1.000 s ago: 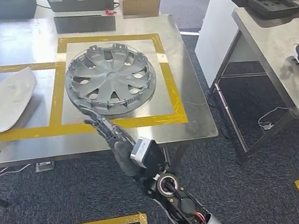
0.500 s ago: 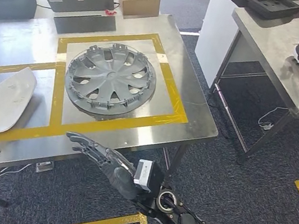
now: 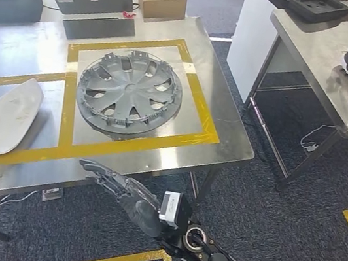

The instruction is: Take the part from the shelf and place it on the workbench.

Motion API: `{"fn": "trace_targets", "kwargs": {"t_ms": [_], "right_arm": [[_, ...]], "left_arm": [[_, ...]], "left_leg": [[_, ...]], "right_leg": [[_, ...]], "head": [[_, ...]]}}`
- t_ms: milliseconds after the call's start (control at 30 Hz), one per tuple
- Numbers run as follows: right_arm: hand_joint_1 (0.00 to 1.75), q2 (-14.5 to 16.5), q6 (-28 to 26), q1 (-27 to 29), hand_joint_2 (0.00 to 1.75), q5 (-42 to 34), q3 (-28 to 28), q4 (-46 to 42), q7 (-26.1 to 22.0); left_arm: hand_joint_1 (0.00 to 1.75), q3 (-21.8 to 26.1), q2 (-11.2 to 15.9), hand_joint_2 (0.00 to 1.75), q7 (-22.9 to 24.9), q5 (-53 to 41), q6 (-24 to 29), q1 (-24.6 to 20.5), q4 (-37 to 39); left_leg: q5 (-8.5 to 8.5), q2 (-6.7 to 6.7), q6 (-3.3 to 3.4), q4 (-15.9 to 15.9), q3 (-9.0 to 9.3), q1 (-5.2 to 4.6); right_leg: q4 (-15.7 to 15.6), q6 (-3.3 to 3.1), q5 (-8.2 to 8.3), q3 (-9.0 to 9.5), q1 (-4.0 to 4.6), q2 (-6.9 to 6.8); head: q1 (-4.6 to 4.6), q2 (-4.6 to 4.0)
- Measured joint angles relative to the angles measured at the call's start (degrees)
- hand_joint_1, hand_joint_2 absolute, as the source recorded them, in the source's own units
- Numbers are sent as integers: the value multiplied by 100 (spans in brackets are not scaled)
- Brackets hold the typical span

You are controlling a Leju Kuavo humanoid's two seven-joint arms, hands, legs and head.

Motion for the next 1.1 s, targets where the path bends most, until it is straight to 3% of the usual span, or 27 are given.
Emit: {"fn": "trace_targets", "kwargs": {"t_ms": [133, 233, 300, 367, 400, 433, 467, 533, 567, 633, 700, 767, 833, 900, 933, 967, 1033, 1100], "right_arm": [[0, -6, -14, 17, 0, 44, 0, -1, -3], [0, -13, -24, 18, 0, 73, -1, -13, -5], [0, -23, -40, 23, 0, 93, -3, -18, -6], [0, -38, -65, 44, 0, 128, -4, -18, -2], [0, -46, -74, 56, 0, 148, -4, -17, 0], [0, -54, -77, 64, 0, 165, -4, -17, 1], [0, -58, -77, 66, 0, 179, -4, -17, 2], [0, -63, -73, 67, 0, 191, -3, -17, 6], [0, -67, -70, 71, 0, 192, -3, -19, 9], [0, -74, -67, 87, 0, 197, -2, -24, 17], [0, -75, -63, 90, 0, 202, -2, -34, 21], [0, -74, -50, 81, 0, 202, -3, -46, 15], [0, -74, -32, 79, 0, 202, -5, -51, 14], [0, -74, -22, 79, 0, 202, -4, -50, 16], [0, -74, -19, 79, 0, 202, -4, -50, 16], [0, -74, -20, 77, 0, 202, -5, -50, 16], [0, -74, -20, 69, 0, 202, -5, -54, 16], [0, -74, -20, 59, 0, 202, -5, -62, 16]], "left_arm": [[0, -1, 7, 0, -6, -14, -2, 0, 0], [0, -1, 8, 0, -13, -19, -5, 2, 0], [0, -1, -14, 0, -14, -26, -6, 4, 0], [0, -1, -36, 0, -14, -32, -7, 8, 0], [0, -1, -49, 0, -14, -31, -7, 13, 0], [0, -1, -63, 0, -10, -24, -7, 18, 0], [0, -1, -75, 0, -5, -15, -5, 21, 0], [0, -1, -89, 0, 4, 3, -3, 18, 0], [0, -1, -86, 0, 7, 8, -1, 9, 0], [0, 1, -73, 0, 9, 14, 3, -5, 0], [0, 1, -63, 0, 10, 18, 4, 5, 0], [0, 1, -58, 0, 10, 21, 5, 5, 0], [0, 1, -61, 0, 10, 24, 5, -9, -1], [0, 1, -67, 0, 8, 25, 5, -2, -2], [0, 1, -68, 0, 6, 24, 5, 10, -2], [0, 1, -66, 0, 2, 22, 5, 22, -2], [0, 1, -56, 0, -14, 2, 23, 35, 1], [0, -1, -43, 0, -32, -14, 45, 37, 5]], "left_leg": [[-20, 0, 59, 45, -25, -21], [44, 6, 150, -94, 57, 12], [83, -3, 195, -180, 121, 47], [84, -48, 203, -191, 130, 50], [80, -80, 198, -190, 133, 54], [71, -124, 185, -187, 143, 64], [56, -177, 161, -180, 161, 80], [5, -295, 77, -141, 180, 105], [-10, -355, 28, -107, 158, 108], [-3, -467, -63, -76, 88, 120], [7, -523, -130, -83, 60, 147], [-129, -318, -156, 207, -83, 140], [-434, -70, -152, 972, -505, 120], [-619, -23, -141, 1669, -939, 113], [-561, -14, -129, 1745, -1021, 111], [-389, 4, -111, 1550, -956, 108], [35, 190, -54, 733, -587, 72], [224, 378, 11, 169, -338, -2]], "right_leg": [[-20, 56, 13, 15, -19, -3], [22, 118, -51, 18, -6, -19], [549, 125, -356, -209, 4, -32], [1363, 135, -708, -575, 14, -35], [1596, 144, -758, -682, 12, -35], [1589, 153, -686, -674, 7, -35], [1337, 162, -509, -546, 0, -26], [520, 189, -147, -137, -37, 162], [218, 182, -80, 26, -54, 274], [45, 135, -130, 136, -52, 391], [36, 47, -157, 163, -35, 276], [-3, -44, -170, 215, -27, 133], [-26, -112, -191, 242, 2, -29], [-26, -155, -217, 253, 41, -194], [-26, -168, -230, 265, 58, -270], [-26, -172, -244, 282, 67, -334], [-26, -157, -278, 329, 82, -446], [-25, -109, -314, 354, 106, -533]], "head": [[-1, 0], [12, 0], [51, 0], [92, 0], [111, 0], [126, 0], [143, 0], [190, 0], [202, 0], [188, 0], [148, 0], [71, 0], [-5, 0], [-20, 0], [-20, 0], [-20, 0], [-20, 0], [-10, 0]]}}
